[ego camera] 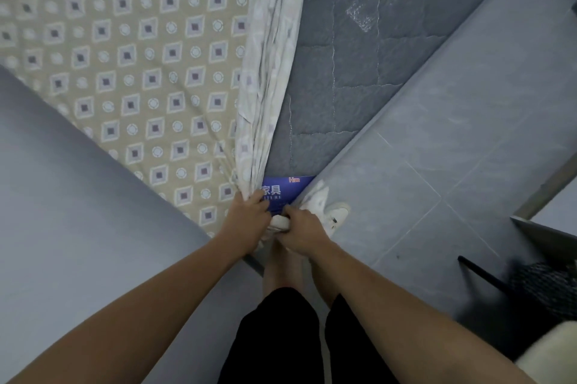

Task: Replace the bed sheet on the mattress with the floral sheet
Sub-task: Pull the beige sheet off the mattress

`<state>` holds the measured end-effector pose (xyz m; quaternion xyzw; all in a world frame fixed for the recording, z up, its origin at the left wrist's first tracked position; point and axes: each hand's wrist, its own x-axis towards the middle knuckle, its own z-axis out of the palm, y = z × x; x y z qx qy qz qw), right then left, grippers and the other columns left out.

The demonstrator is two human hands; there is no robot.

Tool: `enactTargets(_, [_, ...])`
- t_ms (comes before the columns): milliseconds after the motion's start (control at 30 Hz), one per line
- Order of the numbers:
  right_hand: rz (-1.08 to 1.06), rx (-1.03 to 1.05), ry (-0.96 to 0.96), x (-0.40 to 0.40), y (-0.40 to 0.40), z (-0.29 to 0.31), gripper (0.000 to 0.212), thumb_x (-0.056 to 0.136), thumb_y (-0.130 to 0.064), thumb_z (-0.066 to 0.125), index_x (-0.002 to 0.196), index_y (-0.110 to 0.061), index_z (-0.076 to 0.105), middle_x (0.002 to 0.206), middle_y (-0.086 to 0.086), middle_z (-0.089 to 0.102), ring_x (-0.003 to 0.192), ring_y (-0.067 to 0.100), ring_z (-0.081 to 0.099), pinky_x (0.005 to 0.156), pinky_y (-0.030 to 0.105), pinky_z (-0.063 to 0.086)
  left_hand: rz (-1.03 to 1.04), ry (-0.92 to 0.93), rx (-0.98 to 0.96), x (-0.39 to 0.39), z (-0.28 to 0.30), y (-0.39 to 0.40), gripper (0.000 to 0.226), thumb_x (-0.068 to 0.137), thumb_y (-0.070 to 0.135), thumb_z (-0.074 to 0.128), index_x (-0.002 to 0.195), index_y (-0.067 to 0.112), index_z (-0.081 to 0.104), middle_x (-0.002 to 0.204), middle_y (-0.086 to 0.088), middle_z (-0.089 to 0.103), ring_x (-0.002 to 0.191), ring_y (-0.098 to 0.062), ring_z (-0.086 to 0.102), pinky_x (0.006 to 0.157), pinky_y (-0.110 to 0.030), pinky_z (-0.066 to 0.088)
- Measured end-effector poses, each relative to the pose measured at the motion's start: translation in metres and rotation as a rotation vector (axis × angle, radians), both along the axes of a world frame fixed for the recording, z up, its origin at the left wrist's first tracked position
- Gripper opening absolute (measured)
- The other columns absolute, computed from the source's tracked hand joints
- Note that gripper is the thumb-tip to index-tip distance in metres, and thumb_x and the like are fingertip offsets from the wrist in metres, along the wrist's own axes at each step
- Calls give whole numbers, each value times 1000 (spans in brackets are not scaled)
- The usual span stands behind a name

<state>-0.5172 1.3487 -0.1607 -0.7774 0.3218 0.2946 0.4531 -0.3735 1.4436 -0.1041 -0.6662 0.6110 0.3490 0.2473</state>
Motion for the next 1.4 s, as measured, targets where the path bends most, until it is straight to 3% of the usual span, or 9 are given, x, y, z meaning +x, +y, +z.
enactTargets(167, [249, 72, -35, 15, -11, -1, 47, 79, -30, 80, 120, -13, 68, 114, 14, 64, 106, 29, 57, 90, 34, 41, 48, -2, 9, 12, 0, 5, 37, 79, 28, 80, 114, 21, 71, 114, 2, 71, 137, -28, 44, 104, -54, 43])
enactTargets(300, [227, 35, -50, -12, 14, -19, 41, 68, -46, 76, 95, -17, 67, 98, 7, 58, 94, 26, 53, 88, 40, 47, 71, 36, 61, 23, 0, 32, 52, 73, 30, 82, 121, 23, 62, 114, 1, 71, 137, -27, 47, 100, -50, 44])
enactTargets(467, [354, 103, 2, 17, 11, 37, 40, 73, -46, 66, 107, -24, 60, 106, 0, 72, 95, 25, 66, 81, 34, 51, 76, 23, 22, 27, 14, 50, 38, 47, 30, 90, 80, 25, 72, 78, 6, 70, 111, -25, 62, 83, -53, 53])
enactTargets(600, [356, 122, 3, 43, 12, 43, 41, 72, -52, 60, 106, -30, 61, 103, -5, 72, 93, 20, 68, 83, 40, 56, 44, -10, 14, 43, 20, 59, 30, 83, 22, 72, 113, 21, 72, 117, 2, 66, 137, -28, 38, 104, -48, 35])
enactTargets(733, [505, 54, 26, 42, 40, 4, 45, 72, -49, 56, 103, -20, 69, 104, 6, 71, 95, 28, 67, 82, 36, 54, 94, 2, 34, 50, 12, 78, 35, 84, 20, 72, 118, 22, 69, 124, 2, 64, 138, -27, 39, 105, -46, 34])
enactTargets(900, [447, 65, -3, 35, 64, 19, 44, 81, -50, 53, 106, -18, 69, 107, 9, 74, 99, 32, 68, 85, 40, 54, 121, 28, -12, 39, 6, 113, 56, 54, 25, 88, 106, 24, 67, 99, 5, 73, 126, -25, 59, 80, -39, 49])
enactTargets(1100, [436, 69, -65, 71, 50, 57, 16, 90, -39, 59, 92, -23, 58, 102, 4, 71, 95, 28, 65, 73, 37, 46, 74, 44, -275, 71, 19, 122, 31, 47, 21, 86, 67, 27, 63, 63, 9, 63, 88, -20, 62, 70, -34, 48])
enactTargets(1200, [355, 68, -64, 91, 49, 66, 15, 83, -36, 63, 89, -23, 60, 95, 1, 72, 90, 26, 65, 69, 36, 46, 53, 39, -253, 91, 17, 131, 31, 51, 26, 87, 74, 30, 66, 75, 12, 65, 98, -18, 56, 74, -35, 45])
enactTargets(1400, [358, 188, 21, 103, 63, 33, 34, 80, -46, 57, 94, -20, 73, 97, 6, 74, 92, 25, 69, 82, 43, 56, 324, 15, -341, 92, -3, 151, 66, 64, 29, 76, 128, 20, 64, 147, -3, 54, 138, -25, 49, 101, -50, 41])
